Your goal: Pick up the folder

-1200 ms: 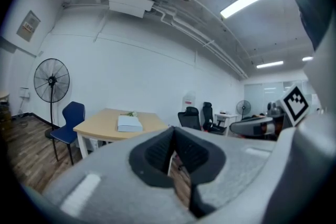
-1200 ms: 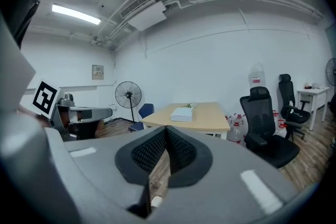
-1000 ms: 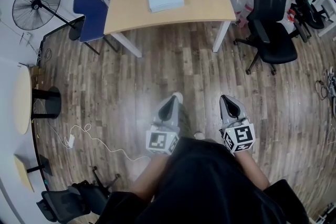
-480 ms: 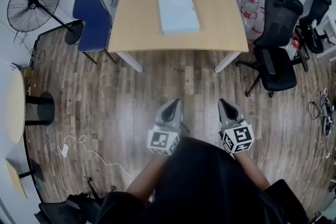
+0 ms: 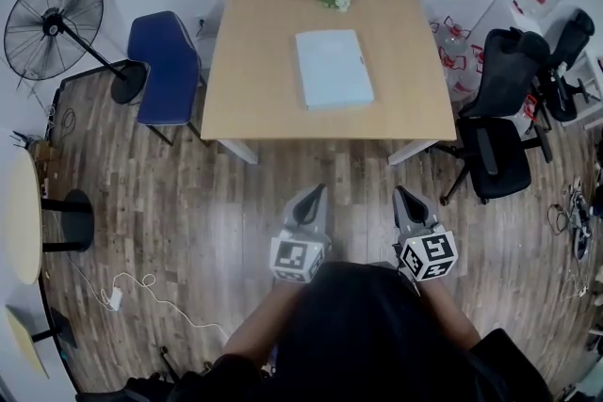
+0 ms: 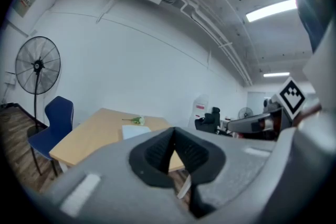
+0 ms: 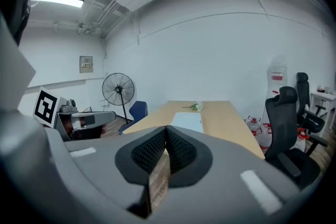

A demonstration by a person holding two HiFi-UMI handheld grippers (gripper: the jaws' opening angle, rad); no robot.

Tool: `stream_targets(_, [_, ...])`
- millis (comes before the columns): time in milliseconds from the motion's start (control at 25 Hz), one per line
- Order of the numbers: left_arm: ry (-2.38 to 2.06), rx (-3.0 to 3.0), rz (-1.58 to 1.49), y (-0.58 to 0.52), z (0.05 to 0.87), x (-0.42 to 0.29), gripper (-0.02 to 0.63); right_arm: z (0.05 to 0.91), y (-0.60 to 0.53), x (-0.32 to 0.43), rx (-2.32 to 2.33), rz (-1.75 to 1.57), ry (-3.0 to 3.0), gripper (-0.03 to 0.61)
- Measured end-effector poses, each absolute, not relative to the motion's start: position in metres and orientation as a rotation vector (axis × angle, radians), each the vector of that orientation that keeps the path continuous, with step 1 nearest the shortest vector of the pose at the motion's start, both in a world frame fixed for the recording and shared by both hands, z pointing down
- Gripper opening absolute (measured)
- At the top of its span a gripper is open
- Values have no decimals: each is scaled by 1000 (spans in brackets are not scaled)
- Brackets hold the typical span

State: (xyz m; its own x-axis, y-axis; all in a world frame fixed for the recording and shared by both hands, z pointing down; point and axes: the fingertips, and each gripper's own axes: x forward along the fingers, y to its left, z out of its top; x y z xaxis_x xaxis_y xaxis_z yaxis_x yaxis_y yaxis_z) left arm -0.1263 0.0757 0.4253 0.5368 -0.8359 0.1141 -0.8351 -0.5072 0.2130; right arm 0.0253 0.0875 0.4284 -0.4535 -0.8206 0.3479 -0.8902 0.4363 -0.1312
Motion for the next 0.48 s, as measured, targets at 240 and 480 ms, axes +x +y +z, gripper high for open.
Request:
stream_targets(240, [-1378, 2541, -15, 40, 425, -136, 2, 434, 58, 24, 1529, 447, -2409, 0])
stream_targets(480, [-1395, 2509, -13, 20, 437, -128, 2, 445, 30, 39, 1546, 465, -2403, 0])
